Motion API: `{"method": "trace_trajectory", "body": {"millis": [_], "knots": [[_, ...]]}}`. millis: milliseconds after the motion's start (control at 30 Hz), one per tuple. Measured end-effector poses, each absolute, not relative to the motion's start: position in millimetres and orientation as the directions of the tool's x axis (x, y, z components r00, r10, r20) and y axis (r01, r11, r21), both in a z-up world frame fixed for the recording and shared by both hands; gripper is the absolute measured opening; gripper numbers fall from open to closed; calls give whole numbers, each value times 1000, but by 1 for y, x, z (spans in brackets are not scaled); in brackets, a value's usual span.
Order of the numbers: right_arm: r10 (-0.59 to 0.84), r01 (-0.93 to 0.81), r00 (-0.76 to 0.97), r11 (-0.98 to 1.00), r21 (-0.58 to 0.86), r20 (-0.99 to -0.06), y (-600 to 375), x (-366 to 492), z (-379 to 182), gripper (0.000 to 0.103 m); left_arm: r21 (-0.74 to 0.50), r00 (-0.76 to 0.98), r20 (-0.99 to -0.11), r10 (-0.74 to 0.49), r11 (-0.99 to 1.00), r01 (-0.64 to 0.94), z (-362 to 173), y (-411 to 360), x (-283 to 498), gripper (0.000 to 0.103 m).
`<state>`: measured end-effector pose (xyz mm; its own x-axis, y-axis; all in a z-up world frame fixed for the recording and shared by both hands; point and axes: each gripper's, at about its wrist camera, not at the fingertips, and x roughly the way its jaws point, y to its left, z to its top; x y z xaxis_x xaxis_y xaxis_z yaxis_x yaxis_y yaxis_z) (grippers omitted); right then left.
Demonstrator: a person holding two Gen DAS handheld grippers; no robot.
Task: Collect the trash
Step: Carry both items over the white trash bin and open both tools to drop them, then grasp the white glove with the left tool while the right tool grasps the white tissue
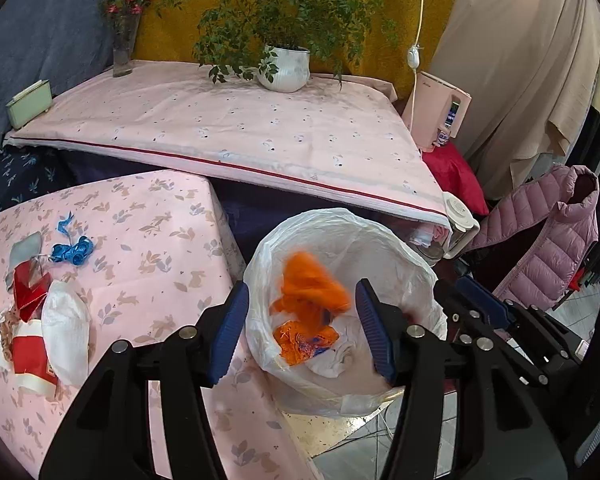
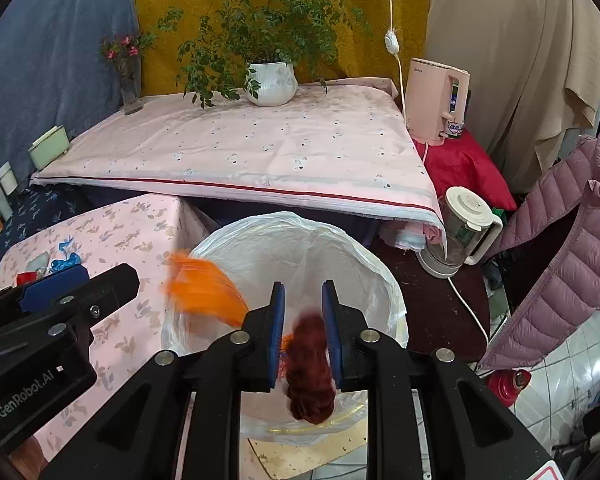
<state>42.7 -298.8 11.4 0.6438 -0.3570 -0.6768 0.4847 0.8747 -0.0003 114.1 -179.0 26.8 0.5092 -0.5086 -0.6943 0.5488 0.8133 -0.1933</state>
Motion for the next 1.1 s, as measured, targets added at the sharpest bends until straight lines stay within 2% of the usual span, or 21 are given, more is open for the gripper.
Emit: {"method": "trace_trajectory", "body": {"millis": [133,233,433,733,1100], "knots": [[-370,489,648,872,-9,-665,-294,42,15,34,-187,525,-692,-496,824,534,29,-173,115,54],[-371,484,656,875,-12,-658,-290,41,19,37,-187,538,-687,-489,834,519,31,-166,115,61],[-370,464,672,885,-23,-642,-275,40,28,47,-186,562,-677,-475,850,493,37,-150,116,62],[-347,424,689,905,-35,-636,-248,44,34,56,-194,594,-676,-435,884,425,37,-116,121,64],[-288,341,706,939,-45,-647,-202,58,32,56,-200,624,-695,-359,929,311,25,-59,130,66]]}}
